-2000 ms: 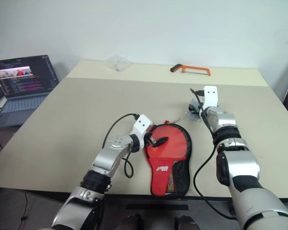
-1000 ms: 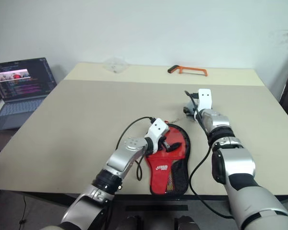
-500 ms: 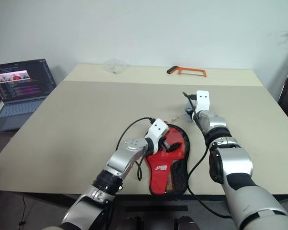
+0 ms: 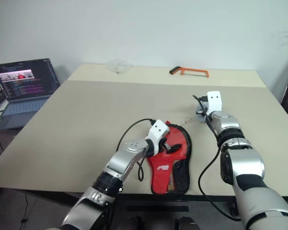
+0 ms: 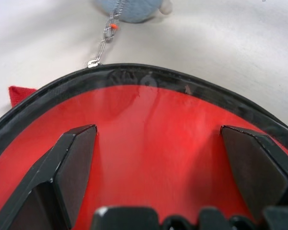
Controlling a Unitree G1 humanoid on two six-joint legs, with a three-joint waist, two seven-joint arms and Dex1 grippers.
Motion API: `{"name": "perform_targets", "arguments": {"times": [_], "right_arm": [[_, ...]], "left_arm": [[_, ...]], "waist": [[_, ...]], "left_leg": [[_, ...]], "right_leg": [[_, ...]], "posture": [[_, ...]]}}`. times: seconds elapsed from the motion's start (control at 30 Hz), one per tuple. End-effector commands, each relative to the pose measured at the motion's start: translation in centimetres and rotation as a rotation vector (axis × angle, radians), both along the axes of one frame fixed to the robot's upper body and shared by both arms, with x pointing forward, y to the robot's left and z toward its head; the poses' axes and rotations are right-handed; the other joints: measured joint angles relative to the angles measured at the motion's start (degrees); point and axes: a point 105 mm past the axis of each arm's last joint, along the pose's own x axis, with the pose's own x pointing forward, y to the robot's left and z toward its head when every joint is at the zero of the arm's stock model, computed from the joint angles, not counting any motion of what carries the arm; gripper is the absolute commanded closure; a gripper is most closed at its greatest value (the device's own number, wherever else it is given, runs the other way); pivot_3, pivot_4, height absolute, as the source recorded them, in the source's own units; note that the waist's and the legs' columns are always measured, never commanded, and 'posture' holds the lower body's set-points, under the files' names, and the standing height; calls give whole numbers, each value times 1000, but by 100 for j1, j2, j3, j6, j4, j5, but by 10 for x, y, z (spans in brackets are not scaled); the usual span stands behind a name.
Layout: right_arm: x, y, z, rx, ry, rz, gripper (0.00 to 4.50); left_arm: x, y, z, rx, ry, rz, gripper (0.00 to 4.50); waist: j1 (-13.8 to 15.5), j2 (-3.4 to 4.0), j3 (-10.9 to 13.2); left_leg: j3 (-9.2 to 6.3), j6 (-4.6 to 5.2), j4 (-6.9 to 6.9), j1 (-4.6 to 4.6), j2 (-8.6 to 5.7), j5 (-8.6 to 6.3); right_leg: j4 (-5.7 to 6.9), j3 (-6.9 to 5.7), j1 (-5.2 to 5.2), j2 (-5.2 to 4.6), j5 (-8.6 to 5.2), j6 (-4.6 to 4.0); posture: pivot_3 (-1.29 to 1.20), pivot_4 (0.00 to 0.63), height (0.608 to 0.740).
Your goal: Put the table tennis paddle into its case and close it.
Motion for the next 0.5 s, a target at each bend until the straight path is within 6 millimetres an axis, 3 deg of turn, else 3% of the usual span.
{"name": "perform_targets", "arguments": {"times": [0.03, 0.13, 0.23, 0.5], "right_arm": [[-7, -34, 23, -145, -48, 38, 4167], [-29, -36, 15, -262, 3, 230, 4167], [-71, -31, 8, -408, 71, 481, 4168], [-137, -13, 25, -536, 112, 812, 4197]], "left_arm": [[-7, 17, -41, 87, 134, 50, 0], [-6, 19, -41, 91, 134, 53, 0], [-5, 19, -41, 97, 135, 50, 0], [-6, 14, -42, 109, 138, 22, 0]], "waist": [[50, 0, 0], [84, 2, -1], [113, 18, -11], [30, 54, -32]], "left_leg": [[0, 0, 1, 1, -2, 0], [-4, 0, 5, 0, -7, 0], [-6, -1, 4, -1, -11, -1], [-6, -2, 9, 14, -9, -2]], "right_leg": [[-1, 0, 2, -2, -4, 10], [-8, -4, 10, -7, -8, 20], [-12, -7, 12, -10, -13, 27], [-6, -1, 16, -7, -21, 32]], "posture": [[0, 150, 740], [0, 150, 740], [0, 150, 740], [0, 150, 740]]}}
